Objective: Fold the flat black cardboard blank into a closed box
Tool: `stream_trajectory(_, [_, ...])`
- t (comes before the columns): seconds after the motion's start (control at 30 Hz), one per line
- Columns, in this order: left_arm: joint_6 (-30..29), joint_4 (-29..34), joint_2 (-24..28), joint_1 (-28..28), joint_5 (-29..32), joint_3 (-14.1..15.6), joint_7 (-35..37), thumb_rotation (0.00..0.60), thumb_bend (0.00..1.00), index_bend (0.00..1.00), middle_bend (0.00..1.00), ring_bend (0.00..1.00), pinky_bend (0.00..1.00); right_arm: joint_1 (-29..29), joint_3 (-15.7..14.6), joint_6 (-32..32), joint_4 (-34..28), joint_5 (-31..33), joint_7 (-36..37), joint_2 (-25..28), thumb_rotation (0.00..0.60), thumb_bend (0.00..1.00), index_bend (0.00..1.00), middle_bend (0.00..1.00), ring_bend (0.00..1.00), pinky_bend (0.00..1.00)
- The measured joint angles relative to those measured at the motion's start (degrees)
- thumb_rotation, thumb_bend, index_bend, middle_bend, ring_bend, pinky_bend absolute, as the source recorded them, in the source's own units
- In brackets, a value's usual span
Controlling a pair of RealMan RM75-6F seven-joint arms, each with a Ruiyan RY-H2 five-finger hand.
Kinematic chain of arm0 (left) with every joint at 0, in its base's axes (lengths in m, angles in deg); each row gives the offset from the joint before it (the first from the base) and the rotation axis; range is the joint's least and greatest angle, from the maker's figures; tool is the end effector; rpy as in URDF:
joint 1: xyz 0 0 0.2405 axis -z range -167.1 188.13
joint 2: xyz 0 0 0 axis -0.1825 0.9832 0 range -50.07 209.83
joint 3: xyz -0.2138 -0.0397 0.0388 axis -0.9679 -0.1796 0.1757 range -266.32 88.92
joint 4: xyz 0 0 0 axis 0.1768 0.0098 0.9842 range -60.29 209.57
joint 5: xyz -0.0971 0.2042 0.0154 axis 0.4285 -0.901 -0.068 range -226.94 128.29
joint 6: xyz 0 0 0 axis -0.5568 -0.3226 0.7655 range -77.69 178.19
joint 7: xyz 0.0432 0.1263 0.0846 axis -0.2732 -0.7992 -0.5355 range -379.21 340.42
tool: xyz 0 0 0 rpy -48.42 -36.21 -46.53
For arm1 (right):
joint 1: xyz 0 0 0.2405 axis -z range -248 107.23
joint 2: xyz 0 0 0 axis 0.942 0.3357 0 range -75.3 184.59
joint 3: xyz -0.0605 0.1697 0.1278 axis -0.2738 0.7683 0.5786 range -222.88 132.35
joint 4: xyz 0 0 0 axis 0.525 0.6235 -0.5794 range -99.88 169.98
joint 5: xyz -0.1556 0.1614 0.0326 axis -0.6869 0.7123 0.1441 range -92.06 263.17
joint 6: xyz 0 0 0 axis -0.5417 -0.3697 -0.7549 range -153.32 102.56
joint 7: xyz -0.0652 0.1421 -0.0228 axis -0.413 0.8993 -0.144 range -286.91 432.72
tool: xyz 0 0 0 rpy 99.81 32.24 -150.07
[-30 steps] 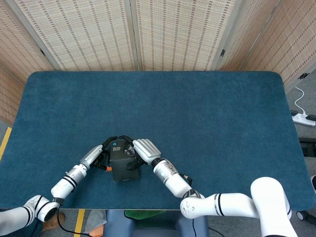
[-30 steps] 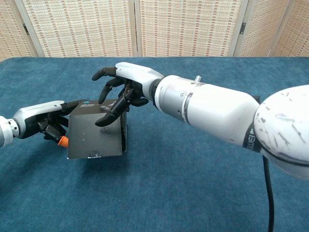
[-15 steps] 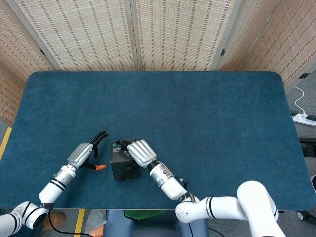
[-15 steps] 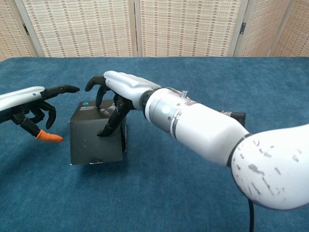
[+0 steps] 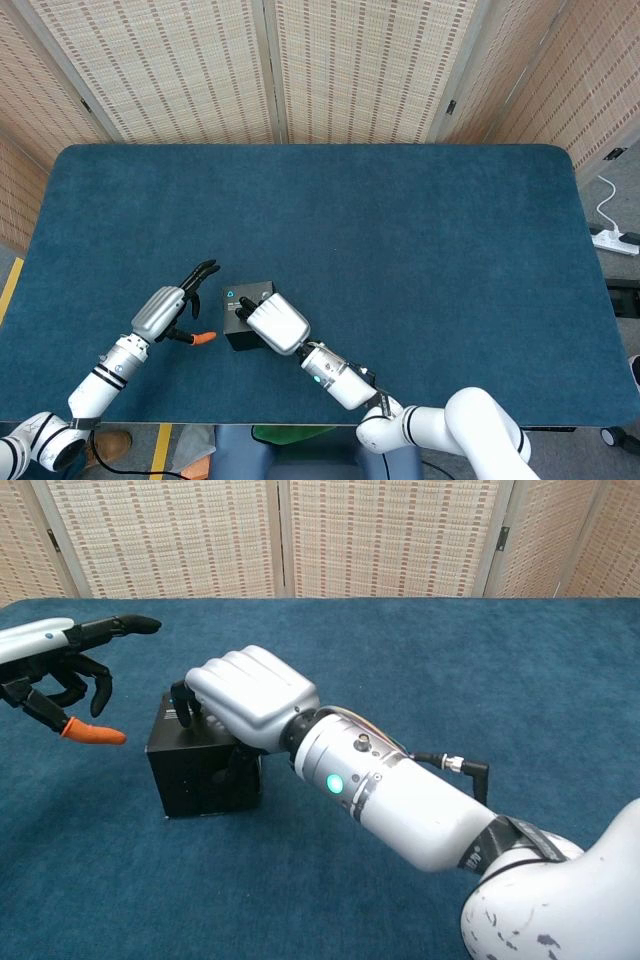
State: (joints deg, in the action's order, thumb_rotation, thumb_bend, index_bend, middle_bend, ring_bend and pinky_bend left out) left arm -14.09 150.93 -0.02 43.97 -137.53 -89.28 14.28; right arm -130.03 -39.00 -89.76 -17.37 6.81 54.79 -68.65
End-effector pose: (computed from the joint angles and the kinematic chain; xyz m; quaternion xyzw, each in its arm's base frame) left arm -0.2039 0.3088 0.0125 -0.6499 -0.5153 -0.4812 0.2838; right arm 0.0172 -0.2922 -0.1590 0.7977 -0.1781 0.4782 0.3212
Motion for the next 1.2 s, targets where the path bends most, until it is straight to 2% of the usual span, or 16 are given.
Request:
stream_trajectory(0.23, [0.20, 0.06, 0.58, -0.20, -0.32, 0.15, 2.07, 0.600, 0.20, 0.00, 0.00, 0.63, 0.93, 1.17, -1.51, -2.68, 8.78, -5.40, 1.40, -3.55, 0.600, 0.31, 0.52, 0.59, 0.75, 1.00])
stream_trajectory(0.33, [0.29, 0.07, 0.72, -0.19, -0.39, 0.08, 2.73, 0.600, 0.20, 0.00, 0.00, 0.63, 0.93, 1.68, -1.68, -3.10, 11.25, -6.60, 1.74, -4.59, 0.600, 0.35, 0.52, 0.60, 0.75, 1.00])
stream_trajectory(0.47, [0.35, -0.08, 0.81, -0.21, -0.32, -0.11, 2.73, 0.600, 0.20, 0.00, 0.00, 0.63, 0.93, 2.20, -1.60, -3.85, 13.73, -7.97, 2.30, -5.62, 0.600, 0.35, 0.53, 0.60, 0.75, 1.00])
stream_trajectory(0.53, [0.38, -0.08, 0.83, -0.21, -0.30, -0.13, 2.74, 0.600, 0.19, 0.00, 0.00, 0.63, 0.93, 2.37, -1.46, -4.14, 14.03, -8.31, 2.75, -5.85, 0.600, 0.35, 0.53, 0.58, 0.75, 1.00])
stream_trajectory(0.63, [0.50, -0.13, 0.88, -0.23, -0.16, -0.19, 2.50, 0.600, 0.19, 0.00, 0.00, 0.59, 0.92, 2.51, -1.13, -4.75, 14.21, -8.67, 3.49, -5.90, 0.600, 0.35, 0.51, 0.45, 0.75, 1.00])
stream_trajectory(0.7, [0.43, -0.33, 0.93, -0.37, 0.18, -0.34, 1.69, 0.600, 0.20, 0.00, 0.00, 0.53, 0.88, 2.70, -0.70, -5.76, 13.83, -8.90, 4.66, -5.64, 0.600, 0.35, 0.44, 0.36, 0.74, 1.00])
stream_trajectory(0.77, [0.27, -0.42, 1.10, -0.72, 1.11, -0.64, -0.93, 0.600, 0.20, 0.00, 0.00, 0.45, 0.79, 3.19, -0.03, -8.24, 12.23, -9.34, 6.86, -4.47, 0.600, 0.35, 0.27, 0.25, 0.68, 1.00])
stream_trajectory(0.83, [0.03, -0.06, 1.45, -1.22, 2.46, -1.04, -5.17, 0.600, 0.20, 0.00, 0.00, 0.38, 0.66, 3.97, 0.49, -11.28, 9.35, -9.90, 8.58, -2.29, 0.600, 0.36, 0.14, 0.18, 0.62, 1.00])
stream_trajectory(0.9, [-0.31, 0.58, 1.90, -1.78, 3.96, -1.47, -9.69, 0.600, 0.20, 0.00, 0.00, 0.34, 0.60, 4.90, 0.85, -13.42, 6.10, -10.25, 9.33, 0.08, 0.600, 0.36, 0.09, 0.17, 0.56, 0.99])
stream_trajectory(1.03, [-1.48, 3.55, 3.74, -3.62, 9.07, -2.77, -21.23, 0.600, 0.20, 0.00, 0.01, 0.32, 0.53, 8.13, 1.06, -15.62, -4.26, -10.26, 8.82, 7.17, 0.600, 0.36, 0.06, 0.16, 0.33, 0.71])
stream_trajectory(1.2, [-4.43, 8.54, 7.23, -7.35, 15.42, -4.16, -30.50, 0.600, 0.20, 0.04, 0.08, 0.28, 0.44, 13.80, -0.29, -16.73, -20.20, -8.54, 3.70, 19.07, 0.600, 0.36, 0.06, 0.18, 0.17, 0.45])
